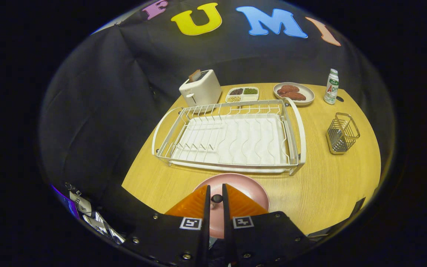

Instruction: Take the plate from the dish rack, then take the spoon from the basket and place it into the plate.

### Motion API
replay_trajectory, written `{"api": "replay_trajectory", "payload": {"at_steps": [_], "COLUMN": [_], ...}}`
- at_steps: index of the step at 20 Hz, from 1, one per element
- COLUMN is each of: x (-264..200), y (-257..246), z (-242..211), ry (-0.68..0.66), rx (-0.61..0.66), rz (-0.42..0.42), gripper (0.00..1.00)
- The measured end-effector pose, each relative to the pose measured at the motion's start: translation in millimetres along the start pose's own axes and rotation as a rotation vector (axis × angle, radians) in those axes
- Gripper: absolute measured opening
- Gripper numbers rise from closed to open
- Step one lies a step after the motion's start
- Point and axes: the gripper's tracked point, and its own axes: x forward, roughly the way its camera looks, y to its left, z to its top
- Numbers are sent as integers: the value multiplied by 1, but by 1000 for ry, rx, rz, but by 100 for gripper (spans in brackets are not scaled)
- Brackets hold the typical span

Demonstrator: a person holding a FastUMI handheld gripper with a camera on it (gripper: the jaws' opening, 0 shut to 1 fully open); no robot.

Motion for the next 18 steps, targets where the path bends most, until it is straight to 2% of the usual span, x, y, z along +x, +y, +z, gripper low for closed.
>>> {"api": "replay_trajectory", "payload": {"at_steps": [2,5,7,14,18], "x": [-2,-5,-12,-19,-30], "y": [-6,1,-2,-4,-18], "z": [3,5,10,23,51], "ry": [-10,0,-16,-49,-150], "rx": [8,30,17,11,-7], "rz": [-8,37,39,58,31], "gripper": [17,18,35,35,35]}}
